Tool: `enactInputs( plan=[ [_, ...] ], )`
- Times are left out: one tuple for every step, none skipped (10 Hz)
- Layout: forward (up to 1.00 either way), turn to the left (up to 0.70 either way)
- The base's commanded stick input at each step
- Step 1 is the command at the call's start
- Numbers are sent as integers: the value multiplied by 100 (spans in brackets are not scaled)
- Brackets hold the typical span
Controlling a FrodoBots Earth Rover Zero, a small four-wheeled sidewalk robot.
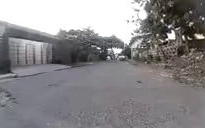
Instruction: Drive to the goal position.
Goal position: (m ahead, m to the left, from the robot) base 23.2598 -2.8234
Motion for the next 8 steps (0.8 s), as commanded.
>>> enactInputs(
  plan=[
    [100,1],
    [100,2],
    [100,2],
    [100,2],
    [100,2],
    [100,-2],
    [100,-24],
    [100,-38]
  ],
)
